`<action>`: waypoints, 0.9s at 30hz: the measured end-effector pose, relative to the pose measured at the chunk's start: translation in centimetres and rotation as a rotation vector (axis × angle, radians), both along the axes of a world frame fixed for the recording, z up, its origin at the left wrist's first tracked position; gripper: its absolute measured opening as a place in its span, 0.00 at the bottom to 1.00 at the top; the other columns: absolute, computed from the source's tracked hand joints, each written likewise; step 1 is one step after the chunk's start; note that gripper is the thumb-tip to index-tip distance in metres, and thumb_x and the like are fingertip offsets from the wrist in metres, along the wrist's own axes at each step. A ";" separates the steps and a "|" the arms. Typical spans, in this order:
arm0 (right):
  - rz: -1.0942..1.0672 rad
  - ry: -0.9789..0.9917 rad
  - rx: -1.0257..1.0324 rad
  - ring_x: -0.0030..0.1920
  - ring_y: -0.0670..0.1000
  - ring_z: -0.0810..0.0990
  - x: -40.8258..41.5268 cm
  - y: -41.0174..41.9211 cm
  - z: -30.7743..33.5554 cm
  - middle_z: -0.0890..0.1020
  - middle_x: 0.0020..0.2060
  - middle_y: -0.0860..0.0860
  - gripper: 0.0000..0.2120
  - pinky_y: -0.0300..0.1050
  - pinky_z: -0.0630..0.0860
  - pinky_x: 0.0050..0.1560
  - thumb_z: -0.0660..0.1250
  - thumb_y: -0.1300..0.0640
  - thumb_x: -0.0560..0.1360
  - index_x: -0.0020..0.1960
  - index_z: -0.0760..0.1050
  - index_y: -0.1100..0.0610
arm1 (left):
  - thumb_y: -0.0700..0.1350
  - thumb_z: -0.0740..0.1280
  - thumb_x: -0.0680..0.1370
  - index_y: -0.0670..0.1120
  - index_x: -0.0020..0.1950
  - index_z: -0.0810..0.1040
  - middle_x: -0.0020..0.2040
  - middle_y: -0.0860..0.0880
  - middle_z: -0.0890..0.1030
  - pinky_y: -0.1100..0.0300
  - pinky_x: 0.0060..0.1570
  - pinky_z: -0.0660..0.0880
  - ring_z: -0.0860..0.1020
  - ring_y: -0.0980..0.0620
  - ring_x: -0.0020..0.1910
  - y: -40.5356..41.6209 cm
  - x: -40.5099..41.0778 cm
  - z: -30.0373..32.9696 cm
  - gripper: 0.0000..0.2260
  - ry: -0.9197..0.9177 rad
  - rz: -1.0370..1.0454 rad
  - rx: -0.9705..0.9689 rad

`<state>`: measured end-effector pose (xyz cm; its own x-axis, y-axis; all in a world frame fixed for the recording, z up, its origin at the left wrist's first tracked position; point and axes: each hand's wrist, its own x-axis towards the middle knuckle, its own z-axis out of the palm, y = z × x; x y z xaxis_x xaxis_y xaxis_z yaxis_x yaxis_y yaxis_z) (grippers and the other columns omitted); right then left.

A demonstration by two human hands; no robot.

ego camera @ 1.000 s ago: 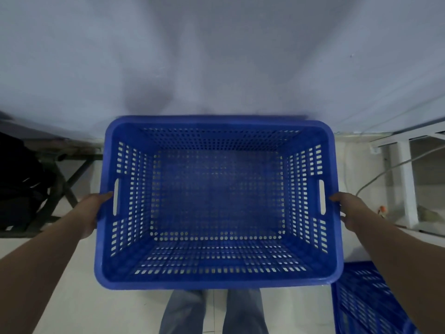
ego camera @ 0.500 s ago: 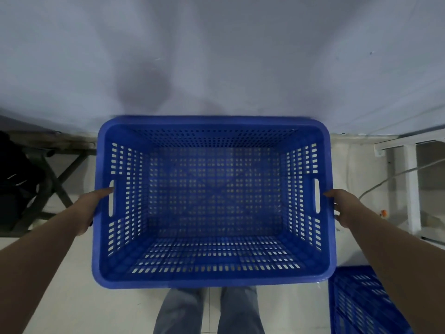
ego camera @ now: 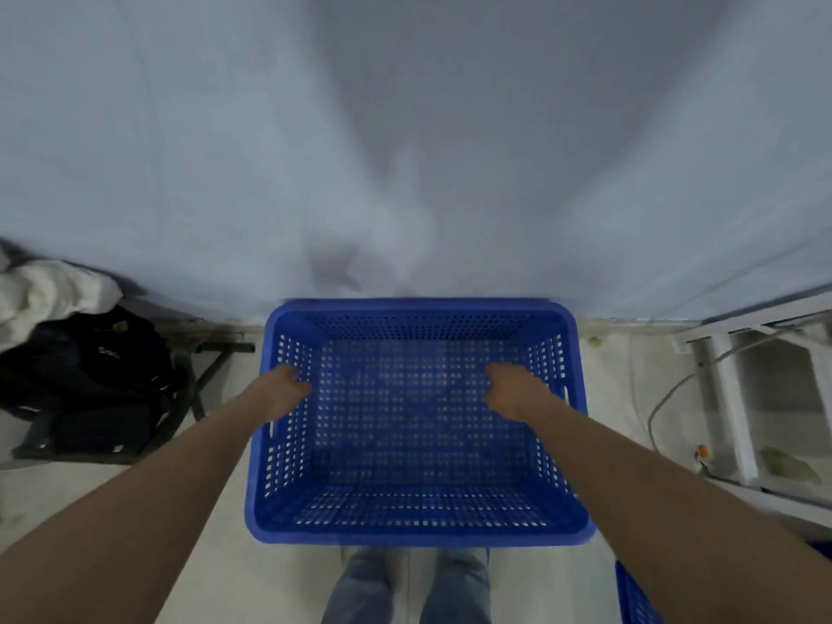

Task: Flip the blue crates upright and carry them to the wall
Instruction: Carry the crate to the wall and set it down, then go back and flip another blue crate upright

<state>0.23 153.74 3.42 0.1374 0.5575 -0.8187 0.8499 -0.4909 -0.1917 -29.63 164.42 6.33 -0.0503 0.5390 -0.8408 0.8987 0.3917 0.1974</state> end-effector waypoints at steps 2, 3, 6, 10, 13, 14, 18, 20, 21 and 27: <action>-0.021 0.050 0.054 0.56 0.56 0.74 -1.6 1.4 5.1 0.74 0.59 0.58 0.14 0.53 0.74 0.60 0.56 0.57 0.80 0.63 0.68 0.58 | 0.48 0.59 0.81 0.39 0.65 0.69 0.58 0.40 0.76 0.56 0.51 0.69 0.76 0.43 0.54 0.4 2.3 5.7 0.17 -0.031 -0.163 0.051; -0.028 0.066 0.085 0.54 0.56 0.74 -2.2 1.7 8.0 0.74 0.59 0.58 0.14 0.52 0.74 0.60 0.55 0.57 0.80 0.64 0.68 0.58 | 0.48 0.58 0.81 0.40 0.60 0.69 0.52 0.42 0.75 0.57 0.48 0.67 0.75 0.47 0.46 0.5 3.6 9.2 0.13 -0.048 -0.218 0.086; 0.017 0.065 0.166 0.56 0.56 0.74 -3.6 1.5 17.6 0.74 0.60 0.57 0.14 0.51 0.73 0.61 0.55 0.57 0.80 0.64 0.67 0.57 | 0.49 0.58 0.81 0.43 0.68 0.68 0.63 0.42 0.74 0.57 0.58 0.69 0.76 0.48 0.56 0.7 6.9 19.9 0.17 -0.078 -0.393 0.231; 0.032 -0.043 0.306 0.67 0.57 0.70 -2.6 -0.1 29.8 0.69 0.69 0.57 0.21 0.48 0.68 0.66 0.54 0.57 0.80 0.72 0.62 0.61 | 0.51 0.57 0.81 0.43 0.77 0.58 0.76 0.45 0.63 0.57 0.71 0.61 0.64 0.47 0.74 0.5 9.6 32.9 0.26 -0.085 -0.626 0.475; -0.032 -0.157 0.367 0.71 0.57 0.65 -0.3 -1.9 38.0 0.64 0.73 0.57 0.24 0.49 0.65 0.70 0.53 0.56 0.80 0.75 0.56 0.60 | 0.53 0.56 0.81 0.43 0.78 0.58 0.76 0.45 0.64 0.57 0.73 0.57 0.63 0.47 0.74 -0.4 11.0 40.5 0.27 -0.037 -0.720 0.673; -0.056 -0.201 0.384 0.71 0.56 0.66 0.5 -2.7 40.4 0.65 0.72 0.57 0.25 0.49 0.65 0.69 0.53 0.57 0.80 0.75 0.56 0.60 | 0.54 0.56 0.81 0.44 0.78 0.58 0.75 0.45 0.65 0.55 0.74 0.55 0.63 0.47 0.74 -0.9 11.4 42.5 0.27 -0.015 -0.748 0.721; -0.139 -0.397 0.478 0.69 0.56 0.68 3.2 -6.3 49.9 0.67 0.71 0.56 0.24 0.48 0.66 0.68 0.55 0.58 0.79 0.74 0.60 0.60 | 0.55 0.56 0.79 0.44 0.77 0.58 0.75 0.44 0.66 0.54 0.74 0.54 0.63 0.46 0.74 -3.8 13.0 49.0 0.29 -0.028 -0.802 0.824; -0.174 -0.488 0.532 0.71 0.56 0.67 3.9 -8.5 54.4 0.66 0.72 0.56 0.24 0.49 0.64 0.69 0.55 0.58 0.79 0.74 0.60 0.59 | 0.55 0.57 0.79 0.43 0.77 0.59 0.75 0.44 0.66 0.54 0.73 0.57 0.64 0.46 0.73 -5.3 14.0 51.5 0.29 -0.066 -0.861 0.857; -0.194 -0.528 0.558 0.72 0.56 0.65 4.0 -9.8 56.4 0.65 0.73 0.55 0.25 0.49 0.64 0.69 0.56 0.57 0.79 0.75 0.59 0.59 | 0.55 0.57 0.79 0.43 0.77 0.59 0.75 0.43 0.65 0.54 0.72 0.58 0.64 0.45 0.73 -6.0 14.5 52.7 0.29 -0.090 -0.894 0.870; -0.351 -0.690 0.656 0.73 0.56 0.61 2.7 -17.5 63.8 0.62 0.74 0.55 0.30 0.51 0.63 0.70 0.57 0.50 0.79 0.77 0.54 0.58 | 0.55 0.58 0.78 0.43 0.78 0.57 0.76 0.43 0.64 0.55 0.70 0.63 0.65 0.45 0.73 -10.8 18.7 59.6 0.31 -0.280 -1.060 0.964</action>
<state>2.91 136.20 67.22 0.7070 0.7058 -0.0454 0.7050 -0.7084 -0.0346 -10.88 153.65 65.90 0.8221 0.5667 -0.0550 0.5645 -0.7988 0.2081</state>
